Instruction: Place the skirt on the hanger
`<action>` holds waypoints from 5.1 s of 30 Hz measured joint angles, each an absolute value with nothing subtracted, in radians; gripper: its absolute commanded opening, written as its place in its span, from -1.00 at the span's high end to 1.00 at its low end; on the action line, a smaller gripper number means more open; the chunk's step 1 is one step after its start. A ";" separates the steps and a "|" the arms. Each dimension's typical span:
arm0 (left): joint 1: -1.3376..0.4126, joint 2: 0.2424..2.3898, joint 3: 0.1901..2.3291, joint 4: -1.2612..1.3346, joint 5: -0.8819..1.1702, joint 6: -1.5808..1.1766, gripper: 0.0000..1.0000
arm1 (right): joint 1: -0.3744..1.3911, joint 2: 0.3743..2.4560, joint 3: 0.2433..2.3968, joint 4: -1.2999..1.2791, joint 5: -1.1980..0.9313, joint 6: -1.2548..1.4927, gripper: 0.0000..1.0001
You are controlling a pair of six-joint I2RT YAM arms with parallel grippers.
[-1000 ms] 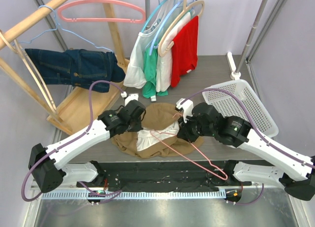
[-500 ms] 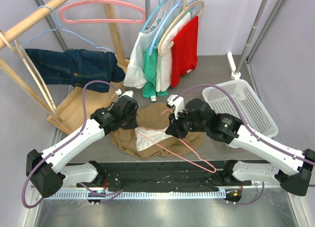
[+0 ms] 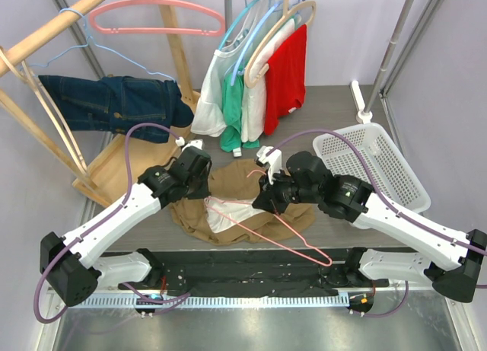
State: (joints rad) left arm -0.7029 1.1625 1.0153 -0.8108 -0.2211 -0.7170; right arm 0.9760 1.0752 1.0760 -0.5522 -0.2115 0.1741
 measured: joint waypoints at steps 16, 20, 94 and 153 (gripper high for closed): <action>-0.699 1.110 1.016 -0.831 -0.233 -0.717 1.00 | 0.976 1.177 1.017 -0.336 -0.215 0.185 0.98; -0.699 1.089 1.019 -0.833 -0.218 -0.718 1.00 | 0.976 1.257 0.988 -0.231 -0.199 0.189 0.98; -0.488 1.192 1.114 -0.687 0.871 -0.146 -0.01 | 0.638 1.492 1.240 -0.464 -1.011 -0.047 0.98; -0.471 1.340 1.109 -0.497 0.196 -0.338 1.00 | 0.800 1.174 0.827 -0.658 -0.315 0.392 0.99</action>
State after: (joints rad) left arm -0.4709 1.3396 1.1091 -0.4969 0.1963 -0.3378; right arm 0.7998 1.1744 0.8268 -0.6582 -0.3145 0.3920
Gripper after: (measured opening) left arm 0.039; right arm 0.017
